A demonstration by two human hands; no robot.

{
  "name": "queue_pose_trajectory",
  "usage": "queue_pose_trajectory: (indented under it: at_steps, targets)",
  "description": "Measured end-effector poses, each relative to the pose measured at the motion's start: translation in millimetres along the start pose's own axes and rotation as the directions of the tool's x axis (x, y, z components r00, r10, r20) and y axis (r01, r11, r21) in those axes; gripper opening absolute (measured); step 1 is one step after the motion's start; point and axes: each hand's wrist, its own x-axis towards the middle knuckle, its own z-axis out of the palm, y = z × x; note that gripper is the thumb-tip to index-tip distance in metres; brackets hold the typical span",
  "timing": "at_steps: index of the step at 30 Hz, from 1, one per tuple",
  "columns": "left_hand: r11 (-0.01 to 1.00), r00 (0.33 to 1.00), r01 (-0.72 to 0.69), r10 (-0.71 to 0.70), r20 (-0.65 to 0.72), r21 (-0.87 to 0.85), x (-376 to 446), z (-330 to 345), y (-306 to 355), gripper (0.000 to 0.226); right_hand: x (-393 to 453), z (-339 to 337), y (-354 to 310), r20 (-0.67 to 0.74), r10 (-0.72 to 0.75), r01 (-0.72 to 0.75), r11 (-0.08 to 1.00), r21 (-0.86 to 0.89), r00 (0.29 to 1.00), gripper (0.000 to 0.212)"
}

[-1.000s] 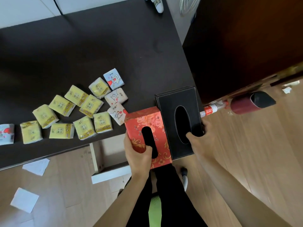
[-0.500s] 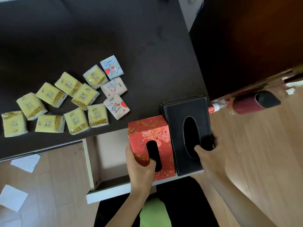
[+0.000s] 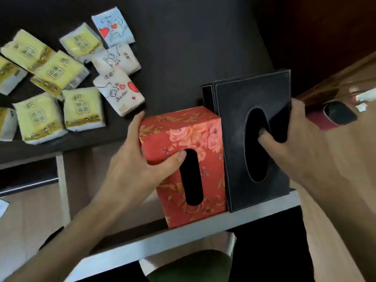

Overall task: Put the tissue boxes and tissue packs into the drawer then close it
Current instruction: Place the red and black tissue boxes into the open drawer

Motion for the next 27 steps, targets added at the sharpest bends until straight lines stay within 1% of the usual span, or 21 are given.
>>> queue_pose_trajectory:
  at_steps: [1,3,4,6,8,9,10,13,15,19,25,27]
  targets:
    - [0.992,0.999,-0.027,0.025,0.020,0.122,0.8,-4.9,0.8,0.113,3.9,-1.1,-3.0,-0.018,-0.018,0.017,0.999,-0.027,1.000,0.078]
    - [0.931,0.993,-0.119,0.114,0.035,0.346,0.5,-9.1,3.1,0.104,8.8,-5.4,-8.7,-0.060,-0.055,0.049,0.994,-0.098,0.997,0.091]
    - [0.898,0.987,-0.157,0.156,0.035,0.410,-0.5,-10.5,3.4,0.097,8.5,-7.3,-10.0,-0.068,-0.083,0.075,0.990,-0.118,0.994,0.096]
    - [0.860,0.970,-0.226,0.240,0.027,0.458,1.0,-13.5,1.5,0.078,8.4,-6.6,-9.0,-0.087,-0.152,0.140,0.982,-0.126,0.985,0.101]
    - [0.838,0.945,-0.298,0.327,0.015,0.456,-1.2,-10.6,-4.3,0.068,6.2,-3.4,-2.0,-0.123,-0.246,0.229,0.963,-0.139,0.961,0.102]
    - [0.834,0.931,-0.325,0.365,-0.005,0.445,-0.5,-9.9,-5.9,0.067,6.0,-2.0,-2.1,-0.154,-0.286,0.266,0.954,-0.137,0.946,0.102]
    - [0.846,0.924,-0.343,0.383,-0.016,0.408,1.6,-10.2,-6.8,0.068,7.5,-1.7,-4.4,-0.156,-0.299,0.280,0.951,-0.132,0.942,0.102]
    - [0.896,0.929,-0.365,0.369,0.031,0.255,0.4,-11.4,-5.8,0.069,1.8,-1.1,-9.3,-0.069,-0.266,0.253,0.954,-0.158,0.961,0.103]
    - [0.903,0.926,-0.376,0.376,0.042,0.211,-1.9,-11.6,-7.5,0.068,-5.5,1.7,-4.6,-0.051,-0.242,0.232,0.961,-0.152,0.969,0.104]
    - [0.927,0.931,-0.364,0.359,0.063,0.095,-12.1,-7.5,-15.4,0.063,-14.3,1.6,-1.4,-0.017,-0.246,0.239,0.954,-0.178,0.969,0.105]
    - [0.948,0.942,-0.317,0.310,0.126,0.037,-27.3,3.2,-31.0,0.060,-40.0,2.8,14.1,0.031,-0.238,0.239,0.951,-0.194,0.971,0.104]
    - [0.956,0.945,-0.292,0.288,0.153,0.005,-29.4,9.6,-36.7,0.055,-48.0,6.1,20.0,0.051,-0.232,0.237,0.952,-0.192,0.971,0.103]
